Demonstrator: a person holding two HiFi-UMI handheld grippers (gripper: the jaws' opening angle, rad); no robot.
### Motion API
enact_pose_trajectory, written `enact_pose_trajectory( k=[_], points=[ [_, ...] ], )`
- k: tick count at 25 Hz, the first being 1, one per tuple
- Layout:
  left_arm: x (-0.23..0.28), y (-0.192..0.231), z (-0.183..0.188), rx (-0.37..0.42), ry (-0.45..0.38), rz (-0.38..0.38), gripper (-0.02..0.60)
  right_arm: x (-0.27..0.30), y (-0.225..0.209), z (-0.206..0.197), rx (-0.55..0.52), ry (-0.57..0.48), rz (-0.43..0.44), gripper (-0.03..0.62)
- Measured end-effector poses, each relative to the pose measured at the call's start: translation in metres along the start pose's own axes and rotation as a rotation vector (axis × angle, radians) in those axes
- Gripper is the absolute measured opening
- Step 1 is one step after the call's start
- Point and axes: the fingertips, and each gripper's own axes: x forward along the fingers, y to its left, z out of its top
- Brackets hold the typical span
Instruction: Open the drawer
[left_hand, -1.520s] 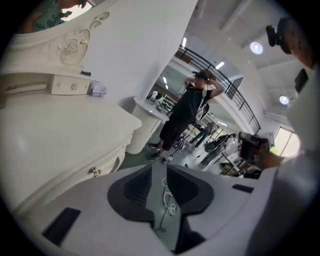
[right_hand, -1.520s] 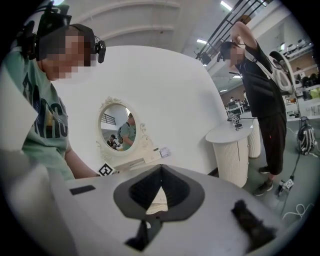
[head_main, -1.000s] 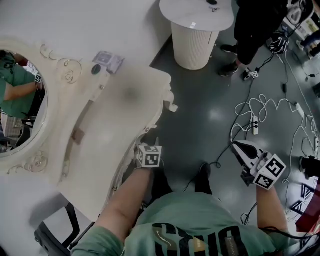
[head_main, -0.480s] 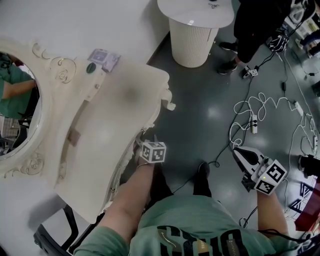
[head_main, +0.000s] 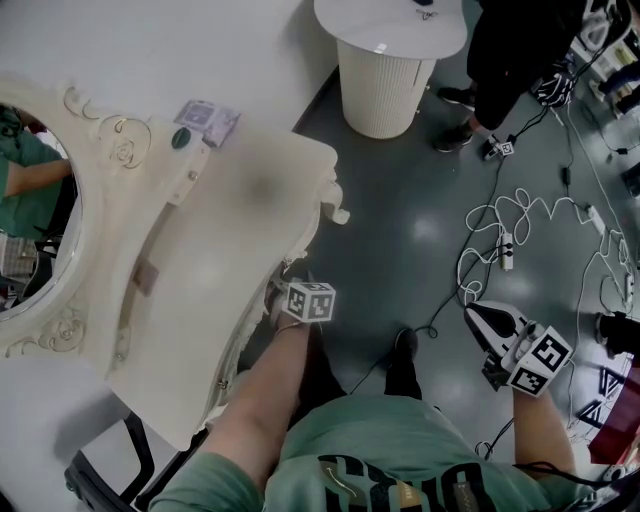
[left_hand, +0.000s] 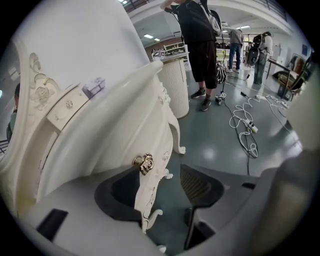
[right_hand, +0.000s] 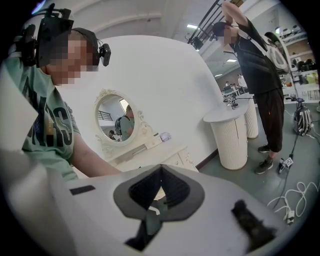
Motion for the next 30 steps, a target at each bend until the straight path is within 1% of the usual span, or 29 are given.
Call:
enact_pose_trajectory(
  k=[1,2,4,6,7,10,12,16,19,30],
  points=[
    [0.000,0.001,0.001,-0.006,0.001,0.008,0.254,-0.001,0.000,-0.001,0.002,0.002,-0.001,0.006],
    [0.000,0.003,0.001,-0.012,0.002,0.024,0.231,-0.001,0.000,-0.001,0.003,0.004,-0.002,0.006],
    [0.000,0.010,0.000,-0.017,0.006,0.072,0.168,-0.002,0.000,-0.003,0.005,0.007,-0.001,0.006],
    [-0.001,0.017,-0.002,-0.019,0.017,0.116,0.084,-0.001,0.000,-0.006,0.009,0.008,-0.002,0.006],
    [-0.001,0.018,-0.002,-0.026,0.025,0.125,0.066,-0.001,0.000,-0.007,0.012,0.009,-0.004,0.006],
    [-0.002,0.019,-0.002,-0.070,0.052,0.121,0.057,-0.002,-0.001,-0.011,0.016,0.012,-0.009,0.006],
    [-0.005,0.019,0.002,-0.085,0.053,0.107,0.055,-0.003,-0.001,-0.011,0.018,0.010,-0.010,0.006],
    [-0.008,0.005,0.000,-0.073,0.059,0.059,0.054,-0.006,-0.002,-0.009,0.018,0.002,-0.013,0.006],
    [-0.010,-0.005,-0.004,-0.060,0.058,0.050,0.054,-0.008,-0.001,-0.009,0.014,-0.002,-0.010,0.006],
    [-0.021,-0.027,-0.004,-0.054,0.060,0.025,0.051,-0.021,0.001,-0.009,0.011,-0.027,-0.014,0.006]
  ],
)
